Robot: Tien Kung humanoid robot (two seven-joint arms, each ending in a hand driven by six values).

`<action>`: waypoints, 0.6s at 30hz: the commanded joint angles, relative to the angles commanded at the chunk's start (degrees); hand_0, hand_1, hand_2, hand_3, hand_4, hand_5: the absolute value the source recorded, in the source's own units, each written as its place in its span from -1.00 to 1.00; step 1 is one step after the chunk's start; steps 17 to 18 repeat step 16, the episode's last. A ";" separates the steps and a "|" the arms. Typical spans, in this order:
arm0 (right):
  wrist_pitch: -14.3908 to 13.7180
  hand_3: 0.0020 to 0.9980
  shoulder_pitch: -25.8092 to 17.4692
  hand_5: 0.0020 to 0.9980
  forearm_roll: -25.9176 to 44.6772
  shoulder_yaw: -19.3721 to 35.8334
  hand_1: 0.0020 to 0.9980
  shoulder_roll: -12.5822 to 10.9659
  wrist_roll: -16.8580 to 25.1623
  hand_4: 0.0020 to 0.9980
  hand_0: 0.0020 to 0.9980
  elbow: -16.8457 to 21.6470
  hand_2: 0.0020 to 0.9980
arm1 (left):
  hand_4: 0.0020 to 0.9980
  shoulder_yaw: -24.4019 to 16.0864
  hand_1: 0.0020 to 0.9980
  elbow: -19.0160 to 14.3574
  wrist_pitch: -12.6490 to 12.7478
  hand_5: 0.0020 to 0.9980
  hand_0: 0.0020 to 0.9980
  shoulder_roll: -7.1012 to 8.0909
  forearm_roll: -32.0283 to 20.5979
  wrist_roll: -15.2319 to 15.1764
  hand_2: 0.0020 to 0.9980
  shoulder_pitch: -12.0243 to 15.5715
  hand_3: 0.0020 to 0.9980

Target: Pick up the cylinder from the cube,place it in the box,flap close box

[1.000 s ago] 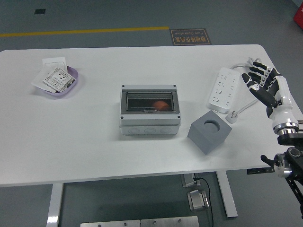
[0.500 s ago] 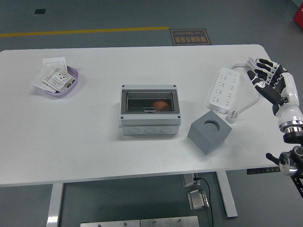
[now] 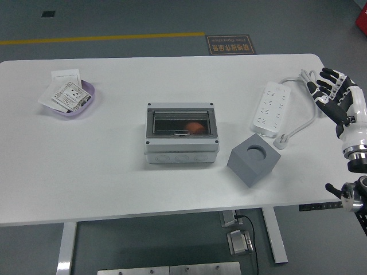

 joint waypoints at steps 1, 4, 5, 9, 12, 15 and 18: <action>0.00 0.49 -0.01 -0.45 -0.08 0.07 0.51 -0.01 -0.04 0.80 0.64 0.05 0.59 | 0.13 -0.21 0.44 0.00 -0.01 -0.88 0.33 0.01 0.19 0.06 0.27 -0.04 0.31; -0.07 0.49 0.04 -0.45 -0.33 0.13 0.51 -0.09 -0.11 0.80 0.64 0.29 0.59 | 0.13 -0.93 0.44 0.00 -0.02 -0.88 0.33 0.00 0.87 0.23 0.27 -0.09 0.31; -0.09 0.49 0.08 -0.44 -0.40 0.11 0.51 -0.11 -0.13 0.80 0.64 0.34 0.58 | 0.14 -1.17 0.44 0.00 -0.02 -0.87 0.33 -0.02 1.11 0.29 0.27 -0.10 0.31; -0.22 0.49 0.43 -0.44 -0.57 -0.17 0.51 -0.20 -0.22 0.80 0.64 0.37 0.58 | 0.14 -1.78 0.44 0.00 -0.03 -0.87 0.33 -0.15 1.72 0.46 0.27 -0.21 0.31; -0.32 0.49 0.62 -0.41 -0.60 -0.42 0.52 -0.24 -0.27 0.81 0.64 0.35 0.59 | 0.15 -1.93 0.45 0.00 -0.03 -0.87 0.33 -0.21 1.87 0.48 0.28 -0.35 0.31; -0.42 0.49 0.75 -0.41 -0.81 -0.70 0.52 -0.26 -0.40 0.81 0.64 0.31 0.59 | 0.15 -2.36 0.45 0.00 -0.03 -0.87 0.33 -0.23 2.33 0.54 0.28 -0.40 0.31; -0.44 0.49 0.79 -0.41 -0.87 -0.78 0.52 -0.27 -0.45 0.81 0.64 0.28 0.59 | 0.15 -2.56 0.45 0.00 -0.04 -0.87 0.33 -0.24 2.54 0.57 0.28 -0.39 0.31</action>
